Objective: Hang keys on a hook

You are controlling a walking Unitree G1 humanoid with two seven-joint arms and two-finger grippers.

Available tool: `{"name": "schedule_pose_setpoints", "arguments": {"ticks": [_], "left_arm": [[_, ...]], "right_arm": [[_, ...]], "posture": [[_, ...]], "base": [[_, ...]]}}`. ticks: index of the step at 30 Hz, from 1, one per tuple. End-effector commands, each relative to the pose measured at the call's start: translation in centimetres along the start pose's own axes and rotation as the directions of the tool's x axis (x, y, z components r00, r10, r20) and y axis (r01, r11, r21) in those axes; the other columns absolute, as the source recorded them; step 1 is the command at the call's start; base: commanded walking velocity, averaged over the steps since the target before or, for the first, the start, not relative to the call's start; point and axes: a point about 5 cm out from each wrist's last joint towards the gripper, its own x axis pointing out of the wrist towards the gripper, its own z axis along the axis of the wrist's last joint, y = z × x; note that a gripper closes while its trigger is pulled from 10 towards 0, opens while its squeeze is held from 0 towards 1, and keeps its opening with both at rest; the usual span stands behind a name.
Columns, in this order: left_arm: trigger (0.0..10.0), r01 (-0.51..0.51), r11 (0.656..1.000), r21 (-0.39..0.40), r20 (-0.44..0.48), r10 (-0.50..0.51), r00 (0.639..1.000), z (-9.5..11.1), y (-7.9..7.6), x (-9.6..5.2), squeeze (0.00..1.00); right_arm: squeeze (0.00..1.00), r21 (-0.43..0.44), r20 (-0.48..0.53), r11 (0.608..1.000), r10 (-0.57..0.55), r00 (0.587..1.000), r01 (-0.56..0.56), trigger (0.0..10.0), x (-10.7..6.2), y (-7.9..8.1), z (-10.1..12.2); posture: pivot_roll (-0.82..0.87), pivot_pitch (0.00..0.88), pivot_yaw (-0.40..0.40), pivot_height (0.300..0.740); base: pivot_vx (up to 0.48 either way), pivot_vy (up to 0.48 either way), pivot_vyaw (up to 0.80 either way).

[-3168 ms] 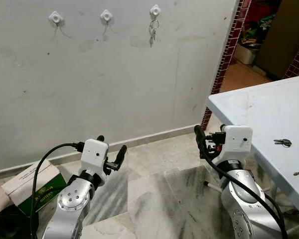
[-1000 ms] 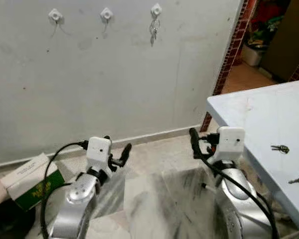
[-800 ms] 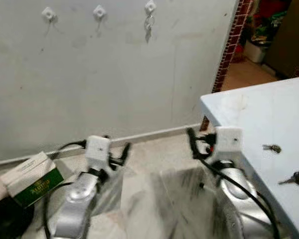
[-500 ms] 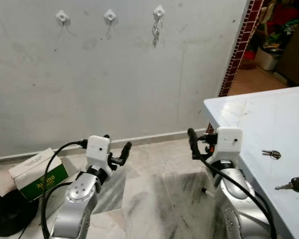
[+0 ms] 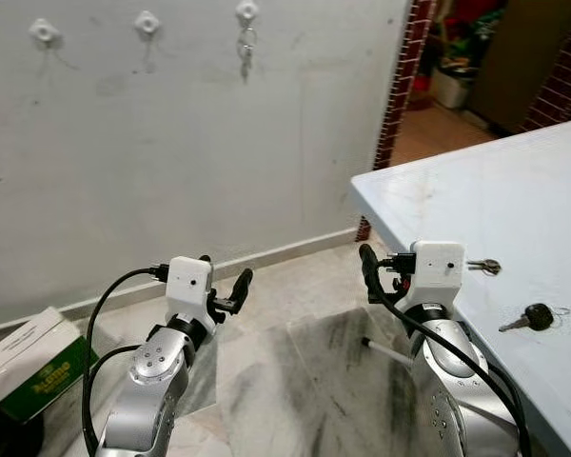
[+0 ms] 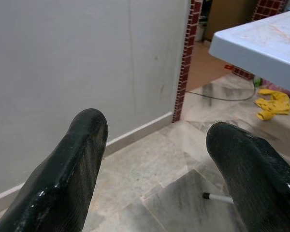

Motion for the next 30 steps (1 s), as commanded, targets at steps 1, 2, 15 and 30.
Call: {"name": "schedule_pose_setpoints", "arguments": {"ticks": [1,2,15,30], "left_arm": [[10.0,-0.006,1.000,-0.007,-0.008,0.006,1.000,-0.11,0.24,0.10,0.00],[10.0,-0.006,1.000,-0.007,-0.008,0.006,1.000,-0.11,0.24,0.10,0.00],[10.0,-0.001,0.999,-0.052,-0.015,0.000,1.000,-0.27,0.13,0.23,0.00],[10.0,-0.003,0.997,-0.078,-0.037,0.000,0.999,-0.51,0.56,0.16,0.00]], "right_arm": [[0.00,-0.008,0.001,1.000,0.005,1.000,-0.005,10.0,0.24,-0.04,0.31],[0.00,-0.008,0.001,1.000,0.005,1.000,-0.005,10.0,0.24,-0.04,0.31],[0.00,-0.023,0.001,1.000,0.000,1.000,0.000,10.0,0.54,-0.15,0.54],[0.00,-0.017,-0.003,1.000,-0.005,1.000,0.005,10.0,0.62,0.12,0.47]], "posture": [[-0.05,0.001,0.015,0.740],[-0.05,0.001,0.015,0.740],[-0.06,0.013,0.014,0.740],[-0.06,0.022,0.029,0.740]], "base": [[0.000,0.000,-0.80],[0.000,0.000,-0.80],[0.000,0.000,-0.80],[0.000,0.000,-0.79]]}}
